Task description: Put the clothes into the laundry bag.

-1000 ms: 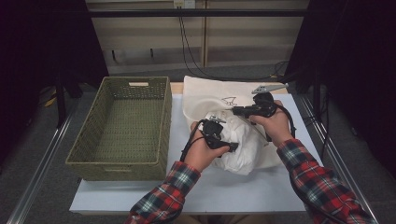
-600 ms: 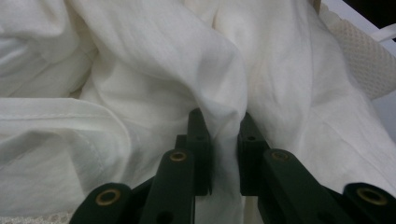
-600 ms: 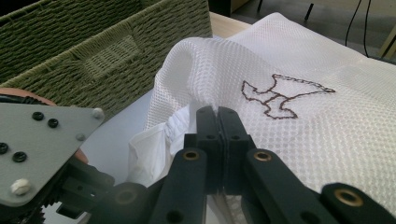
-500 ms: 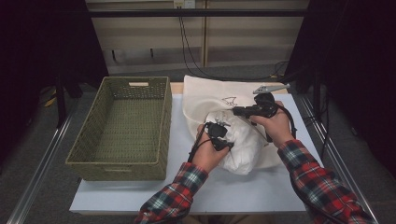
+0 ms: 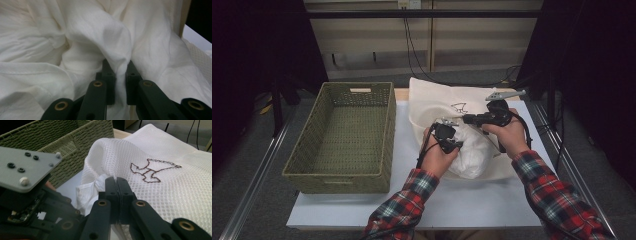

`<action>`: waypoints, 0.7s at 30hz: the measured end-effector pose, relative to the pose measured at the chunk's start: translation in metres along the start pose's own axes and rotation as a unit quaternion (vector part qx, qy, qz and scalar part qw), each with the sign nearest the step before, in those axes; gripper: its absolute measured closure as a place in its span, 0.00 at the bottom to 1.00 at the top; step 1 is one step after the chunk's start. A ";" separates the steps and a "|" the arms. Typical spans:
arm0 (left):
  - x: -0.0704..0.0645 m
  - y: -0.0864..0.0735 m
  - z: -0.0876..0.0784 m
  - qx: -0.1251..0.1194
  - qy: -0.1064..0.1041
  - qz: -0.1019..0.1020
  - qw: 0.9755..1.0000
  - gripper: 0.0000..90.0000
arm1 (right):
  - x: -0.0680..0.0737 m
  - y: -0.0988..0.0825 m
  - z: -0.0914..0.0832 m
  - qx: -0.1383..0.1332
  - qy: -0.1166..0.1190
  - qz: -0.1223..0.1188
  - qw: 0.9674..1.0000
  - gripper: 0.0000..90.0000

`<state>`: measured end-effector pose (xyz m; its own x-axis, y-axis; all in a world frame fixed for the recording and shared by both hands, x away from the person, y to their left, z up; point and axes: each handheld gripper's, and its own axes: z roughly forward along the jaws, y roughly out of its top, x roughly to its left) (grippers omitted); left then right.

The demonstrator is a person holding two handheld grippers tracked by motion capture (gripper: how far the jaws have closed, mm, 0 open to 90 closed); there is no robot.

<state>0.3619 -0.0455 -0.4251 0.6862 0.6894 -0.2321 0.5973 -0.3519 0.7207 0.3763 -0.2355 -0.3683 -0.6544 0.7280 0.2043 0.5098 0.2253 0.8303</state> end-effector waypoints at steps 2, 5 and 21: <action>0.001 0.000 0.004 -0.012 0.005 -0.010 1.000 0.92 | 0.000 0.000 0.000 -0.002 0.002 0.005 1.000 0.99; 0.002 0.002 0.008 -0.024 0.010 -0.010 1.000 0.92 | 0.001 0.000 -0.001 -0.003 0.003 0.006 1.000 0.99; 0.004 -0.002 -0.004 -0.022 0.006 -0.003 1.000 0.49 | -0.001 -0.006 -0.001 -0.001 -0.009 0.004 1.000 0.99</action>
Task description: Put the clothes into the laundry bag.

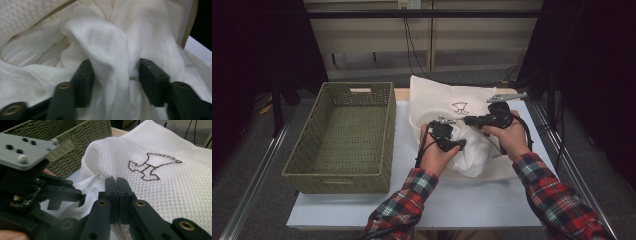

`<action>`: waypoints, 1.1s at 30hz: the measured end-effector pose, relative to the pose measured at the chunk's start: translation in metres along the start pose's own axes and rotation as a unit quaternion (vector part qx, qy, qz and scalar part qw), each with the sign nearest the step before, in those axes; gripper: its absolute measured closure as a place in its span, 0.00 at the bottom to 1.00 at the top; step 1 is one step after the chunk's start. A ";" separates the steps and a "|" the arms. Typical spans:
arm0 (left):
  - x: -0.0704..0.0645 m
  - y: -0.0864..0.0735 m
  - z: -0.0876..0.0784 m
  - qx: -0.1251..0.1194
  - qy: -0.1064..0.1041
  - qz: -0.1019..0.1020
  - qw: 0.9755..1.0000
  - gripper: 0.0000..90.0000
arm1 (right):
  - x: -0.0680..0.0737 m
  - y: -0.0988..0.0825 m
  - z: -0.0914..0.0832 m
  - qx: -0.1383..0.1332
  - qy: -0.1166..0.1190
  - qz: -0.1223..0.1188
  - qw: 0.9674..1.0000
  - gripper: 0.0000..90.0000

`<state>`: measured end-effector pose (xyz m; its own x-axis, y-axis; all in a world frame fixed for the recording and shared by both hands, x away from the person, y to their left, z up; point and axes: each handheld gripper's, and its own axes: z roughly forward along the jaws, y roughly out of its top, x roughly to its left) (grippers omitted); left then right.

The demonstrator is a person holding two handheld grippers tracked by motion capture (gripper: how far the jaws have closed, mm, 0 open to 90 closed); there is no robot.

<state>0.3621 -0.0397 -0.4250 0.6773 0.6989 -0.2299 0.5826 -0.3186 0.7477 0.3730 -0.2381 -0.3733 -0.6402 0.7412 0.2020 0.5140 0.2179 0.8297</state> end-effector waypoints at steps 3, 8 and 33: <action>0.001 -0.001 -0.006 0.010 0.003 0.006 1.000 0.38 | 0.000 -0.001 0.001 0.000 -0.002 0.003 1.000 0.99; 0.002 -0.004 -0.015 0.019 0.000 0.015 1.000 0.31 | 0.001 0.000 0.003 0.004 -0.003 0.001 1.000 0.99; -0.002 -0.027 0.000 0.073 -0.041 0.002 0.997 0.88 | 0.001 0.002 0.005 0.012 -0.002 -0.001 1.000 0.99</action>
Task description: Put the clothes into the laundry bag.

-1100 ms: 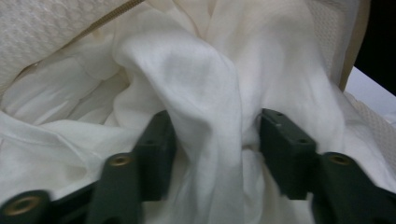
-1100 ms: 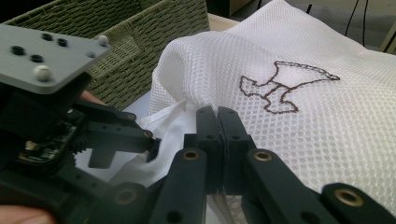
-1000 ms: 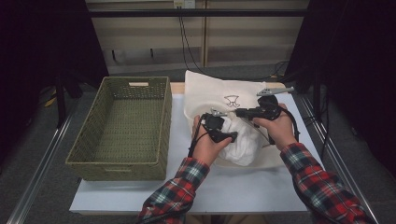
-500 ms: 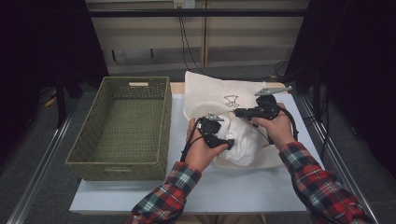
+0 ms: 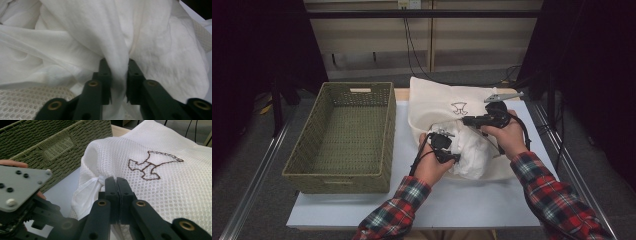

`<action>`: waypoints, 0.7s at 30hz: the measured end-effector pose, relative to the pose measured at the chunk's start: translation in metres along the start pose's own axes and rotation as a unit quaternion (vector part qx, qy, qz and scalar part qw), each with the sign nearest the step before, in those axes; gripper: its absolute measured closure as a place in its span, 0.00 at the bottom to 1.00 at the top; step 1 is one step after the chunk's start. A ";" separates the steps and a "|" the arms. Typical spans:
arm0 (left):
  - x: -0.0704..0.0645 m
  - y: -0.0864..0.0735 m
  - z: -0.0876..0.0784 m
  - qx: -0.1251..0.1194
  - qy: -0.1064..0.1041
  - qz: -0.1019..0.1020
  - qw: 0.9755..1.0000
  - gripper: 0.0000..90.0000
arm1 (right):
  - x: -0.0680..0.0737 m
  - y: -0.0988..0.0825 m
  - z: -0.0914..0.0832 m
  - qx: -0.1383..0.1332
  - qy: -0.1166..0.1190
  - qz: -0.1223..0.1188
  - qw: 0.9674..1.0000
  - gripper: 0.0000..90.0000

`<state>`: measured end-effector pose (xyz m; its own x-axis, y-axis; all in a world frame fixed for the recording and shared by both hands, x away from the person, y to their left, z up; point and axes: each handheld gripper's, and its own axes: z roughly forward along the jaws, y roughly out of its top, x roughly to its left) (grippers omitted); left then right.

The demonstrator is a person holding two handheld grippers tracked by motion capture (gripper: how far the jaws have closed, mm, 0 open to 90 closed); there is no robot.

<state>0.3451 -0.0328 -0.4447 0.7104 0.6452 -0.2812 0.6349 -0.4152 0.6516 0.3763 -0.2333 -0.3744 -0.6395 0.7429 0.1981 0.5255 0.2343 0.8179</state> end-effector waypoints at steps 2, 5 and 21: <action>0.001 0.001 0.003 -0.002 0.001 -0.006 1.000 0.92 | 0.000 0.000 -0.001 -0.001 0.000 0.000 1.000 0.99; 0.002 0.002 0.007 -0.010 0.007 -0.011 1.000 0.94 | 0.000 0.000 -0.001 -0.001 0.001 0.000 1.000 0.99; 0.008 0.020 0.010 -0.039 0.038 -0.012 0.998 0.96 | 0.000 -0.003 -0.002 -0.008 0.004 0.008 1.000 0.99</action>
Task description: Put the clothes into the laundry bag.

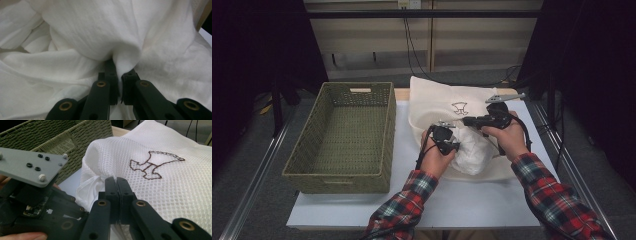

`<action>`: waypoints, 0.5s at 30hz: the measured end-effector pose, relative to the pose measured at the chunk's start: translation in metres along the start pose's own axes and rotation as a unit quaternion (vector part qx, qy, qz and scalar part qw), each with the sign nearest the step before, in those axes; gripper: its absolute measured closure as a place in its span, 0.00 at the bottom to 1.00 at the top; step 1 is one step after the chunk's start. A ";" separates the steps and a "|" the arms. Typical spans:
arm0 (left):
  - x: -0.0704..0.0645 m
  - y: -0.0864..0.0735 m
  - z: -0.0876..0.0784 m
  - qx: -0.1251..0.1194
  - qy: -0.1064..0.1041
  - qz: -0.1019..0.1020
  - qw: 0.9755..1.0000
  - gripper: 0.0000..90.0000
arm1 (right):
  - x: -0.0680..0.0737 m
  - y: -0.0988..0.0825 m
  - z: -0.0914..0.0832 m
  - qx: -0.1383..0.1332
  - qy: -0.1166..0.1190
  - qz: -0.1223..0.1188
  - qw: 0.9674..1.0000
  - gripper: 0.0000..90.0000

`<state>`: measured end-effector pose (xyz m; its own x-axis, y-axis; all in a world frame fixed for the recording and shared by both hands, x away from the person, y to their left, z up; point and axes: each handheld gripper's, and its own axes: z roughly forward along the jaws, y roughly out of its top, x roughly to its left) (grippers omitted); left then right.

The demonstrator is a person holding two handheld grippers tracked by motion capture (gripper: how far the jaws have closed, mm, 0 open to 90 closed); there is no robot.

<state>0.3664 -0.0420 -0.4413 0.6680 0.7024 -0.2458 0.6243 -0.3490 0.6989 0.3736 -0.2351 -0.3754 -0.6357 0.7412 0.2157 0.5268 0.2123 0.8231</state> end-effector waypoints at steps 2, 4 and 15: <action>0.000 0.002 0.001 -0.007 0.002 0.001 1.000 0.96 | 0.000 0.000 -0.001 0.002 0.000 0.000 1.000 0.99; 0.000 0.005 0.000 -0.019 0.012 -0.002 1.000 0.96 | 0.001 0.000 -0.001 0.001 0.001 -0.001 1.000 0.99; 0.009 0.020 0.003 -0.048 0.034 -0.010 0.998 0.96 | 0.001 0.000 -0.004 -0.005 0.003 0.002 1.000 0.99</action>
<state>0.3861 -0.0451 -0.4318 0.6251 0.7498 -0.2167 0.5928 -0.2755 0.7568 0.3712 -0.2371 -0.3729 -0.6380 0.7374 0.2220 0.5234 0.2038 0.8273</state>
